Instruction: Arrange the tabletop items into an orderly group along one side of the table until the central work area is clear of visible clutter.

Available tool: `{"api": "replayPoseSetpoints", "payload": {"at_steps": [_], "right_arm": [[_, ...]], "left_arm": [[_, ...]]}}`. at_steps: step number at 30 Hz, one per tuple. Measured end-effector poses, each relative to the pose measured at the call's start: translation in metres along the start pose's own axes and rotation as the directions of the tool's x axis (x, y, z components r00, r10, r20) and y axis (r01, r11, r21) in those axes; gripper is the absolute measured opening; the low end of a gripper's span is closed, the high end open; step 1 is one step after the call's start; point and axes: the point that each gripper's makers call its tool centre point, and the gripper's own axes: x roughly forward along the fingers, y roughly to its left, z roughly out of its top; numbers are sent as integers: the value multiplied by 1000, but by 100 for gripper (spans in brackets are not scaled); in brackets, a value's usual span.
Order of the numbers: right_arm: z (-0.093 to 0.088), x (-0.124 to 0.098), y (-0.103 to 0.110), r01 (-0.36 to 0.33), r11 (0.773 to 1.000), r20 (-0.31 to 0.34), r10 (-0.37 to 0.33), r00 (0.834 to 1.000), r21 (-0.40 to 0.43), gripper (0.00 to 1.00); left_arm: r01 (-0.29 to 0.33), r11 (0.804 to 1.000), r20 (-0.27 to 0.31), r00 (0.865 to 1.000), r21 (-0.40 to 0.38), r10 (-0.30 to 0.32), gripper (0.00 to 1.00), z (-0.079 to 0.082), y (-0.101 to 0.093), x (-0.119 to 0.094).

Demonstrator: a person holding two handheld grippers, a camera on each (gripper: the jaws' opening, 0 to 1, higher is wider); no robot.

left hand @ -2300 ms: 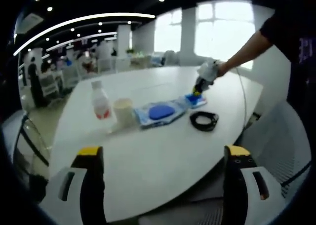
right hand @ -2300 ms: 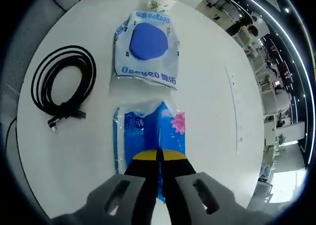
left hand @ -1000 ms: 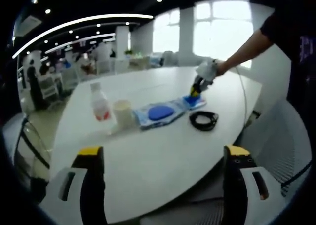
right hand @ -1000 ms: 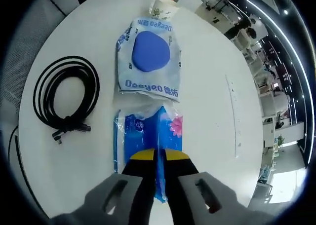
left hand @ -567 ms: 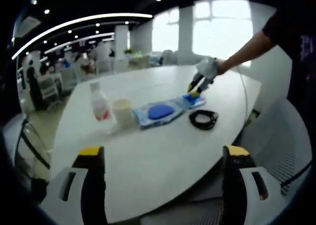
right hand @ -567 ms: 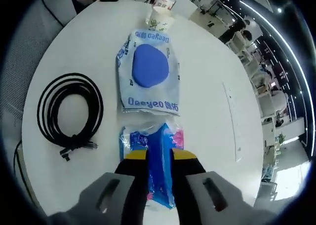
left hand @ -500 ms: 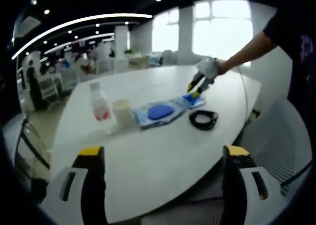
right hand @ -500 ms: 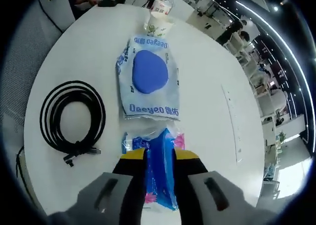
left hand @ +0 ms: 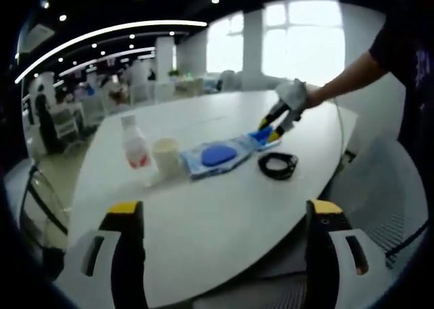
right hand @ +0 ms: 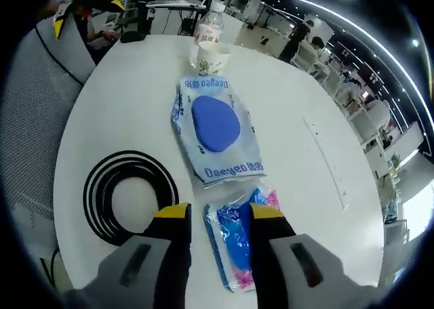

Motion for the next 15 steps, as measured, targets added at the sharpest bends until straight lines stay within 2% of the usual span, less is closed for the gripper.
{"api": "replayPoseSetpoints", "payload": {"at_steps": [8,15], "right_arm": [[-8,6,19,-5,995,6,5,1000,96,32],[-13,14,39,-29,990,-3,30,1000,138,30]], "left_arm": [[4,1000,16,1000,3,-4,96,3,-2,0],[10,1000,14,1000,2,-10,97,1,-1,0]]}}
